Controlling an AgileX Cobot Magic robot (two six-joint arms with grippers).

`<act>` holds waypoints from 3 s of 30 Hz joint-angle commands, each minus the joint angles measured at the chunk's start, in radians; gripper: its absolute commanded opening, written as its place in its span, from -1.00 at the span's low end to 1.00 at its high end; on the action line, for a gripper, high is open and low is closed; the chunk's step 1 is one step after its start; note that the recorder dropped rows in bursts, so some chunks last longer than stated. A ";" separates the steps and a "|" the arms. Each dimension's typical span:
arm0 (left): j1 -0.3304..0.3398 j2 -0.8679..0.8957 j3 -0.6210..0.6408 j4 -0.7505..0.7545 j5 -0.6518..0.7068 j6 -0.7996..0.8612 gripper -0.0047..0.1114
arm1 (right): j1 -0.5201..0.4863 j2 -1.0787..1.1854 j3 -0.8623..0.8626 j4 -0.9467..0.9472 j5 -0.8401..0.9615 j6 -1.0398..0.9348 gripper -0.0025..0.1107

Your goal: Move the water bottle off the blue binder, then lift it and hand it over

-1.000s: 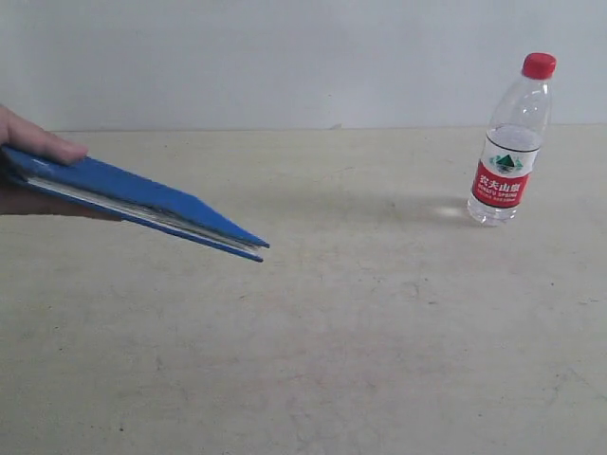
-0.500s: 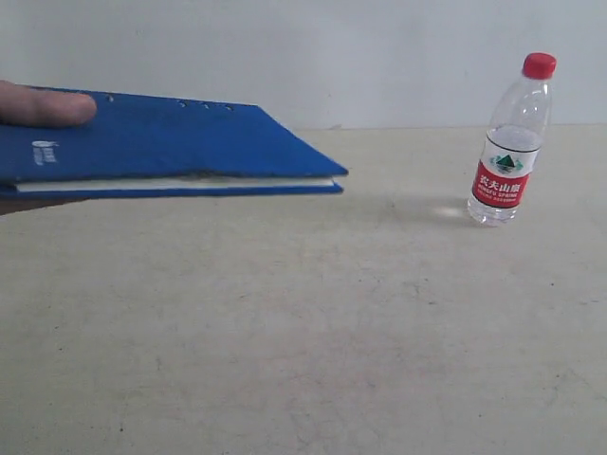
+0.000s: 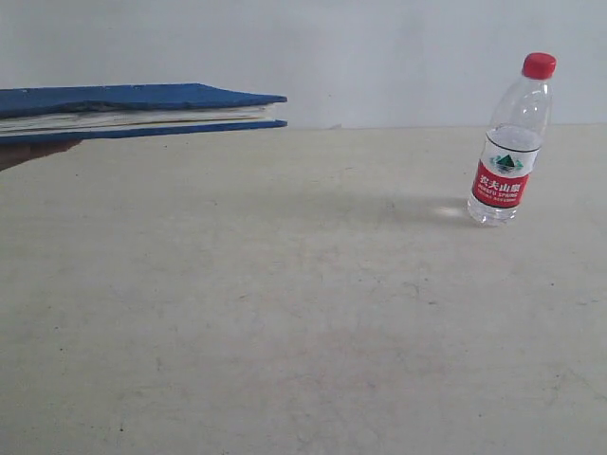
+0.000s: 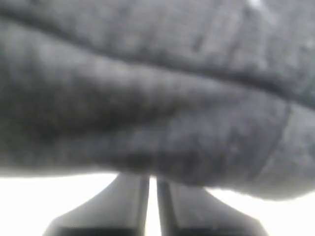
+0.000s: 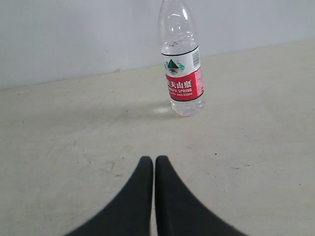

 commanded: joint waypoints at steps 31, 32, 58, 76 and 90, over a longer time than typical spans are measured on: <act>-0.002 -0.003 0.005 -0.003 0.003 0.004 -0.84 | 0.016 -0.004 -0.014 0.078 0.257 0.031 -0.96; -0.002 -0.003 0.005 -0.003 0.003 0.004 -0.84 | 0.016 -0.004 -0.014 0.078 0.257 0.031 -0.96; 0.010 -0.003 0.001 1.077 0.112 -1.537 -0.84 | 0.016 -0.004 -0.014 0.078 0.257 0.031 -0.96; 0.277 -0.003 0.077 1.123 0.287 -1.159 -0.84 | 0.016 -0.004 -0.014 0.078 0.257 0.031 -0.96; 0.275 -0.003 0.077 1.122 0.527 -1.143 -0.84 | 0.016 -0.004 -0.014 0.078 0.257 0.031 -0.96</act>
